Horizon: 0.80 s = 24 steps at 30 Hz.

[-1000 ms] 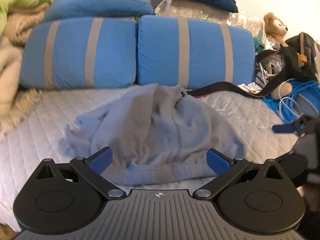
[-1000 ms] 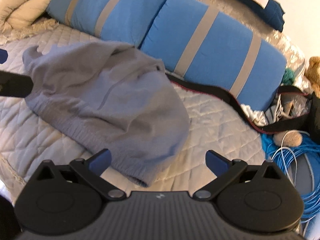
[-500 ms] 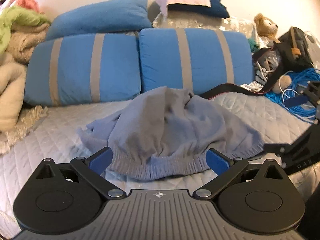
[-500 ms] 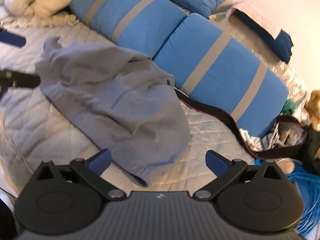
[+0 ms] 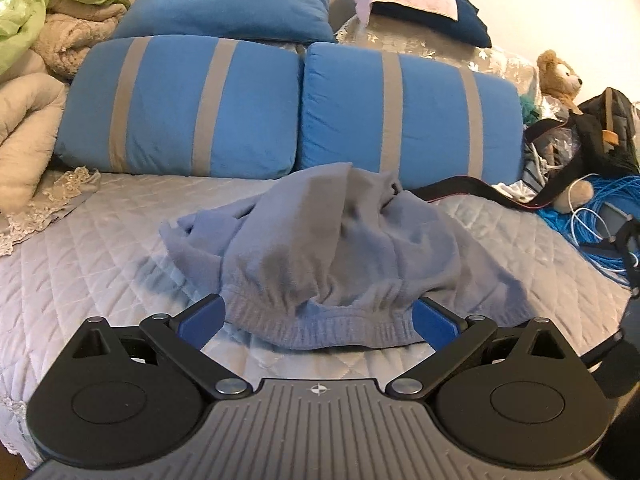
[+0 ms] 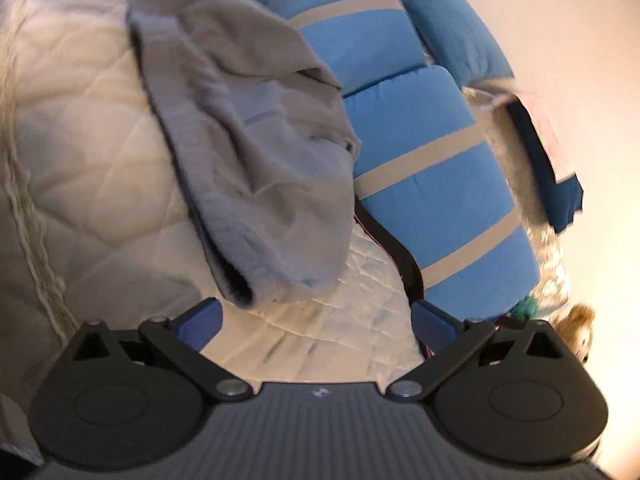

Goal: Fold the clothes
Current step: 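Move both grippers toward the grey garment on the bed, then grasp the grey garment's waistband edge with the right gripper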

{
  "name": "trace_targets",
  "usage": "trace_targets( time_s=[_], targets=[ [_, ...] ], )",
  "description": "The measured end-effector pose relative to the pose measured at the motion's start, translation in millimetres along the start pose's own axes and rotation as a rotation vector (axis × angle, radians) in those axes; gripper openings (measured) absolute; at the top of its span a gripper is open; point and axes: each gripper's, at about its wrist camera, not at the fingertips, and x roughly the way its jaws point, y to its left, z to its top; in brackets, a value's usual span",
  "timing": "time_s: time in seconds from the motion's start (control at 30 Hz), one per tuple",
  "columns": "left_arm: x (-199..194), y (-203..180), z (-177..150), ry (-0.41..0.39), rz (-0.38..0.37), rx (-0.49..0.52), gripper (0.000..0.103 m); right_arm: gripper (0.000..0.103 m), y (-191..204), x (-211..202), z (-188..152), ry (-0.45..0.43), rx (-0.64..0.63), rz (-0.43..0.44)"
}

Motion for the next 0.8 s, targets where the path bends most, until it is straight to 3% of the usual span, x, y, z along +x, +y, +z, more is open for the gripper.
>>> trace_targets(
  time_s=[0.1,0.2,0.4,0.67,0.8],
  targets=[
    [-1.0,-4.8,-0.2,-0.002,-0.008,0.014,0.102,0.103,13.3,6.3,-0.5,-0.022,-0.127,-0.01],
    [0.2,-8.5,-1.6,0.008,0.001,0.034,0.102,0.103,28.2,15.8,-2.4,-0.029,-0.276,-0.092],
    [0.7,-15.0,-1.1,0.009,-0.008,0.059,0.102,0.103,35.3,18.2,3.5,-0.045,-0.379,-0.105],
    [-2.0,-17.7,1.0,0.0,-0.017,0.067,0.102,0.103,32.6,23.9,11.9,-0.035,-0.419,-0.068],
    [-4.6,-16.5,1.0,-0.007,-0.012,0.063,0.102,0.103,28.1,30.2,13.8,0.018,-0.458,-0.045]
  ],
)
